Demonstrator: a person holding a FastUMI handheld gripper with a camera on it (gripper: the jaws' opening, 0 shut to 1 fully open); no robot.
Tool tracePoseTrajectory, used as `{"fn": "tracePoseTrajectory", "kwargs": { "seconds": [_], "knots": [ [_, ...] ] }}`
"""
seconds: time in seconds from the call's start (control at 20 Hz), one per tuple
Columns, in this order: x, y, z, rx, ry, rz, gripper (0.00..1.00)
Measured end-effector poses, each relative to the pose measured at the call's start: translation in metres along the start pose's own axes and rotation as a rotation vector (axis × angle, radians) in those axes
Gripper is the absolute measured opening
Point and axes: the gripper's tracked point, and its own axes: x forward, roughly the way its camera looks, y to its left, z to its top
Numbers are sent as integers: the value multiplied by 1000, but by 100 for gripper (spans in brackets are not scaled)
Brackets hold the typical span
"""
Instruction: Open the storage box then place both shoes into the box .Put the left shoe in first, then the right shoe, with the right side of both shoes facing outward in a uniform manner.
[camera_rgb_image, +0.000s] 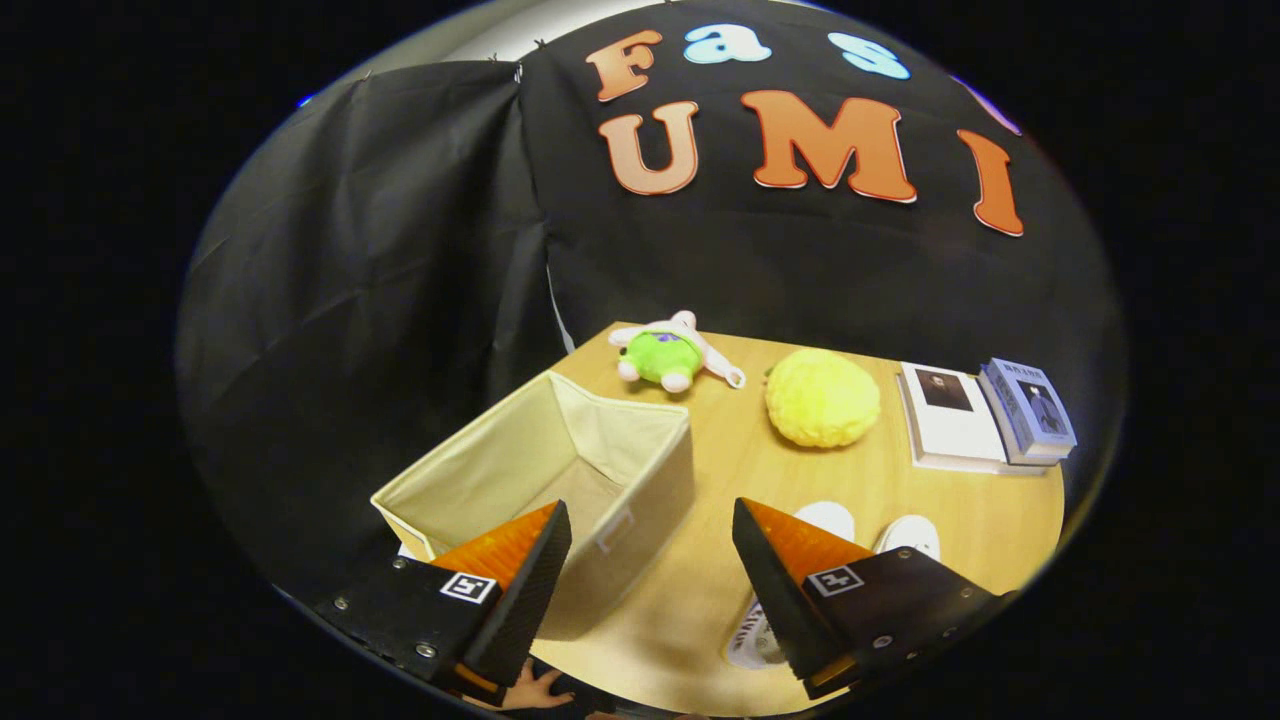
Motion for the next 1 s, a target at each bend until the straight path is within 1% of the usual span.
{"fn": "tracePoseTrajectory", "kwargs": {
  "seconds": [0.05, 0.2, 0.35, 0.4, 0.5, 0.55, 0.6, 0.65, 0.7, 0.75, 0.85, 1.0],
  "knots": [
    [-3, -12, -7, 19, 11, -12, 97],
    [-5, -53, -30, 25, 46, -90, 96],
    [4, -81, -63, 17, 126, -147, 92],
    [8, -88, -74, 27, 150, -155, 91],
    [14, -95, -103, 64, 241, -146, 88],
    [19, -103, -112, 70, 286, -153, 83],
    [20, -113, -120, 75, 314, -177, 80],
    [22, -122, -123, 76, 334, -203, 73],
    [23, -129, -125, 86, 351, -221, 70],
    [26, -129, -129, 97, 371, -208, 66],
    [31, -127, -135, 123, 410, -196, 63],
    [41, -133, -144, 134, 446, -218, 59]
  ]
}}
